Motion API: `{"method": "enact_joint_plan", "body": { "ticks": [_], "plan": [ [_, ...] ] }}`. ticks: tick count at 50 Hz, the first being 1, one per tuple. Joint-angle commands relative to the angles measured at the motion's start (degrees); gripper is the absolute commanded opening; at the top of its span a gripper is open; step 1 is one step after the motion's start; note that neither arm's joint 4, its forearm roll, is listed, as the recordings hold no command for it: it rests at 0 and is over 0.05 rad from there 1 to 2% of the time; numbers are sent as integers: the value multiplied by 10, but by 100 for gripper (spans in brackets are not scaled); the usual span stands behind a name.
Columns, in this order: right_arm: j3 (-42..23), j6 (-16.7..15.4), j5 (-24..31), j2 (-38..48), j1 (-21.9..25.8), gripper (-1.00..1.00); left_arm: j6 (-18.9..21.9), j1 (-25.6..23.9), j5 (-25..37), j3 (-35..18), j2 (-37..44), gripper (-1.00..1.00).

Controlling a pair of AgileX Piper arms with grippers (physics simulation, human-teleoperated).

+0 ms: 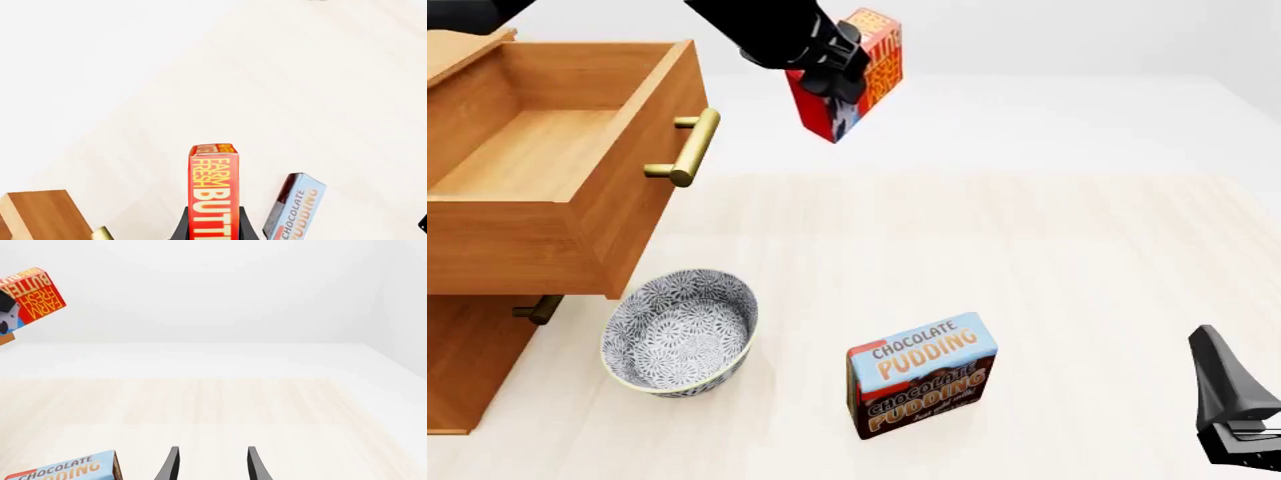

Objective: Put the butter at the back in the top drawer of the cabinet and close it.

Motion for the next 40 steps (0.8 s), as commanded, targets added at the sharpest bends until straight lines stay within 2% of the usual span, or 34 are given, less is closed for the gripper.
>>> {"method": "enact_joint_plan", "body": {
  "ticks": [1,7,36,40],
  "plan": [
    [0,0,0,0,0,100,13,18,5,-1,-24,-100],
    [0,0,0,0,0,100,15,33,2,18,-36,-100],
    [0,0,0,0,0,100,34,96,6,30,-70,-100],
    [0,0,0,0,0,100,35,104,2,46,-81,-100]
  ]
}}
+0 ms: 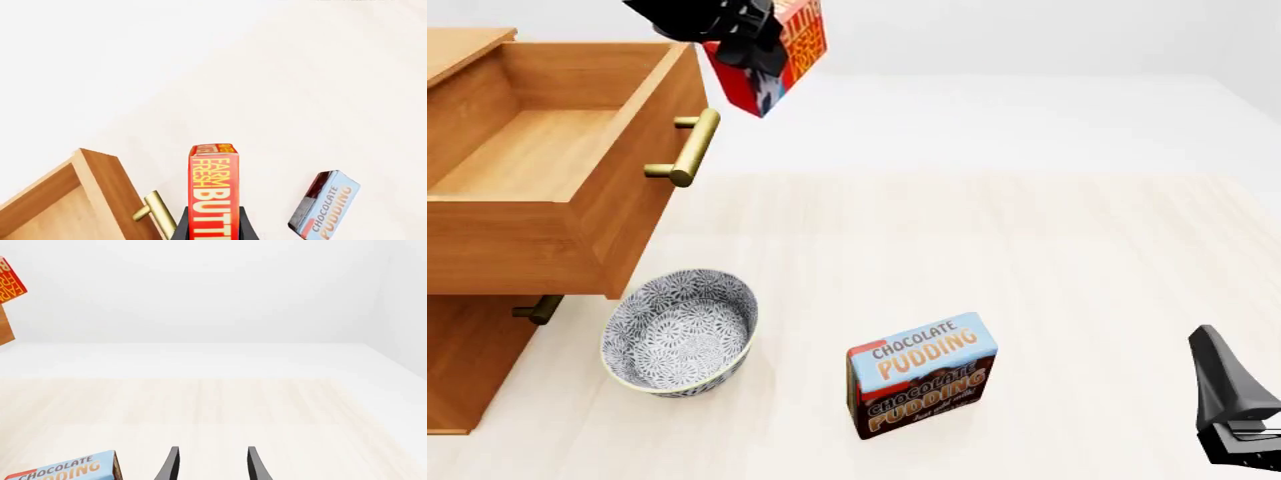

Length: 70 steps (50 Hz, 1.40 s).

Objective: Put the butter at the back in the top drawer of the cabinet and close it.

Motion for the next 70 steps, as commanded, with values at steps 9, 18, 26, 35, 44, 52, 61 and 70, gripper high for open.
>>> {"method": "enact_joint_plan", "body": {
  "ticks": [9,18,26,35,44,52,61,70],
  "plan": [
    [0,0,0,0,0,100,22,38,-11,38,-46,-100],
    [0,0,0,0,0,100,27,57,-5,40,-61,-100],
    [0,0,0,0,0,100,41,83,9,41,-85,-100],
    [0,0,0,0,0,100,45,102,5,70,-107,-100],
    [0,0,0,0,0,100,50,124,9,76,-120,-100],
    [0,0,0,0,0,100,56,152,18,76,-136,-100],
    [0,0,0,0,0,100,49,164,29,78,-152,-100],
    [0,0,0,0,0,100,58,193,37,88,-179,-100]
  ]
}}
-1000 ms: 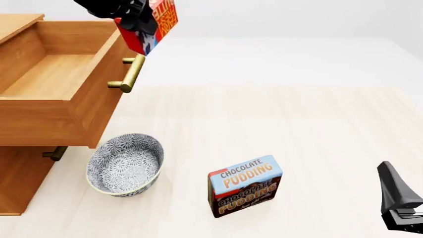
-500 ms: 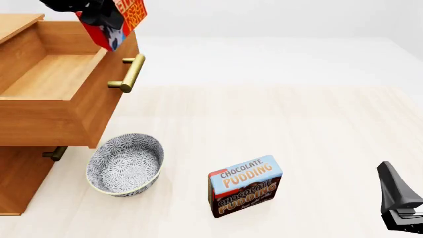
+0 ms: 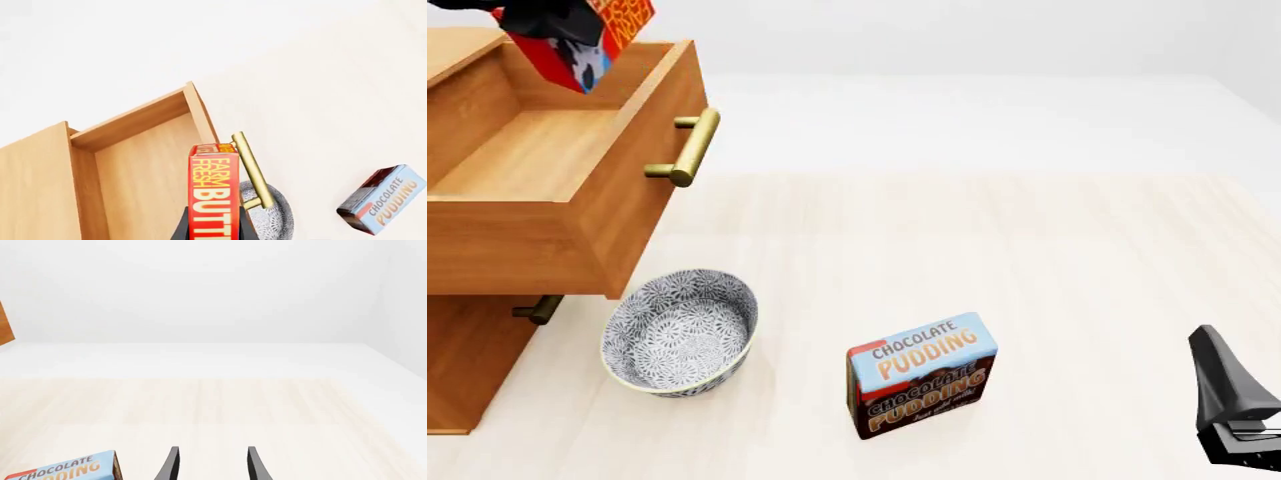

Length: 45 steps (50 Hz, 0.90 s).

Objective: Put the butter at the back in the top drawer of the cabinet and close it.

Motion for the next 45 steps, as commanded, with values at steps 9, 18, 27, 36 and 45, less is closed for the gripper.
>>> {"method": "enact_joint_plan", "body": {
  "ticks": [9,18,27,36,45],
  "plan": [
    [0,0,0,0,0,100,11,46,8,23,-51,-100],
    [0,0,0,0,0,100,7,69,10,21,-48,-100],
    [0,0,0,0,0,100,-1,91,3,31,-44,-100],
    [0,0,0,0,0,100,-10,102,-1,39,-35,-100],
    [0,0,0,0,0,100,-14,109,-12,52,-21,-100]
  ]
}}
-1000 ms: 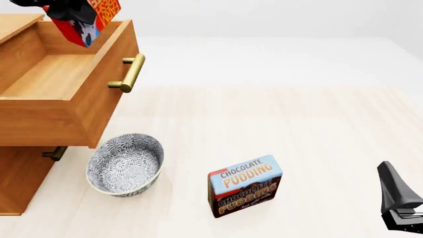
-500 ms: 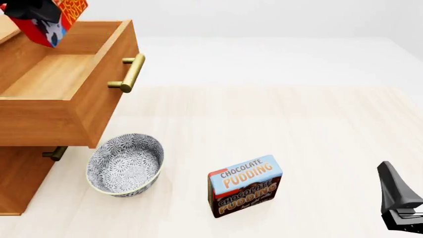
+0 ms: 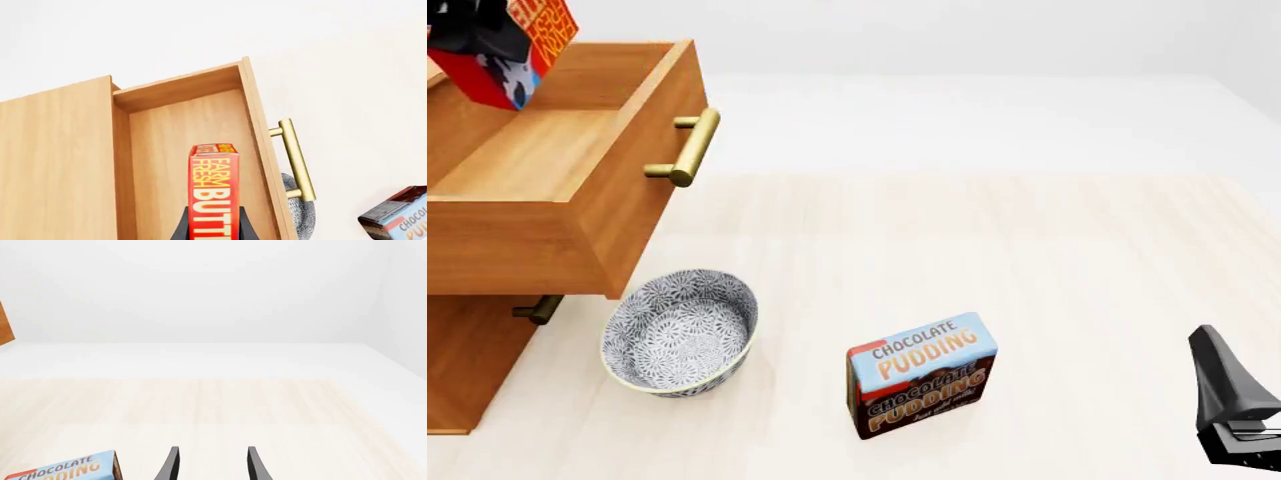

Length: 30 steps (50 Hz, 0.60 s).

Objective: Put the butter at the back in the top drawer of the cabinet and close it.

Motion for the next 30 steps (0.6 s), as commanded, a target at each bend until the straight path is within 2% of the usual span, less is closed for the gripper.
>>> {"method": "enact_joint_plan", "body": {
  "ticks": [1,30],
  "plan": [
    [0,0,0,0,0,100,3,12,-14,10,10,-100],
    [0,0,0,0,0,100,2,42,-44,53,25,-100]
  ]
}}
